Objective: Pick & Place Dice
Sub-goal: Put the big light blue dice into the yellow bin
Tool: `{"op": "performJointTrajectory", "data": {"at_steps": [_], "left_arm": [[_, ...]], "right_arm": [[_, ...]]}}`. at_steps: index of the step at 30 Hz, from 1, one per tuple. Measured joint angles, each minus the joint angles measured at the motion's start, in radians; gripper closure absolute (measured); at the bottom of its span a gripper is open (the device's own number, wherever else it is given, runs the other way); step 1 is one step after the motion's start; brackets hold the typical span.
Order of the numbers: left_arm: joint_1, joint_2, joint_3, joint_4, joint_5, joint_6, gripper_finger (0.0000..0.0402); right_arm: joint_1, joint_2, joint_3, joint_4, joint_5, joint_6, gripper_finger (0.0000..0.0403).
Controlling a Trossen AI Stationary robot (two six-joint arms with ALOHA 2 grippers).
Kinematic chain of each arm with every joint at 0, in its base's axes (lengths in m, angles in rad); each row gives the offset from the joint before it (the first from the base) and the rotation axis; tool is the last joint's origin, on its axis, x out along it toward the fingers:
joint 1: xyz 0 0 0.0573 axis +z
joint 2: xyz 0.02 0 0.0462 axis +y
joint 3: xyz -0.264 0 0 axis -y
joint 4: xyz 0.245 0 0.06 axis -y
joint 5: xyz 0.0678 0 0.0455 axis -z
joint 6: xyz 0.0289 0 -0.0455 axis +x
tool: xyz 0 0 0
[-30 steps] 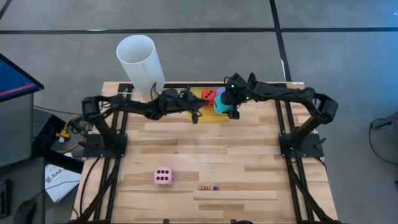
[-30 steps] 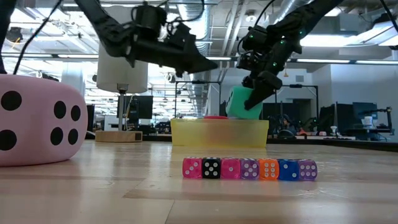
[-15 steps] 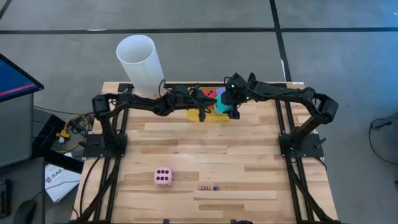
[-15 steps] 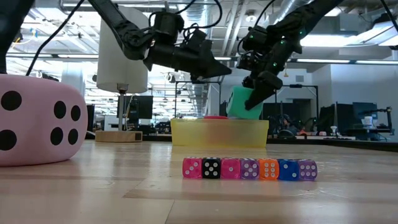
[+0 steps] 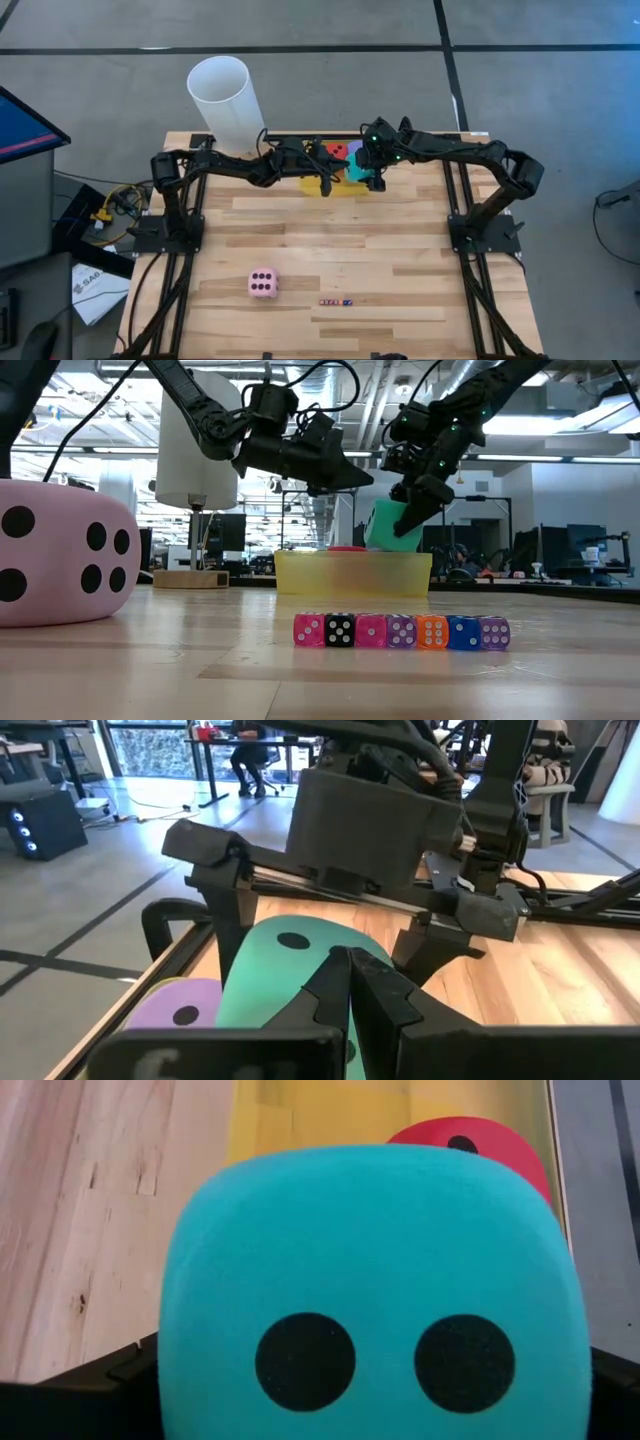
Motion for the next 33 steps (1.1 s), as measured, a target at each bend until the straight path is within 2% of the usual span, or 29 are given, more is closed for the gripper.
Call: {"op": "performJointTrajectory", "data": {"at_steps": [5,15,22,26,33], "left_arm": [[0.000,-0.004,0.000,0.005,0.000,0.004,0.0400],[0.008,-0.005,0.020,0.027,0.002,0.006,0.0399],[0.028,-0.007,0.134,-0.152,0.008,0.090,0.0401],[0.050,-0.007,0.155,-0.191,0.008,0.105,0.0401],[0.092,-0.004,0.155,-0.189,0.008,0.105,0.0401]], "right_arm": [[-0.012,0.000,0.050,-0.035,0.038,-0.023,0.0003],[-0.011,-0.001,0.124,-0.052,0.043,-0.122,0.0003],[-0.045,0.027,0.125,-0.023,0.049,-0.128,0.0003],[-0.075,0.045,0.142,-0.023,0.048,-0.143,0.0003],[-0.125,0.119,0.293,-0.198,0.043,-0.193,0.0003]]}}
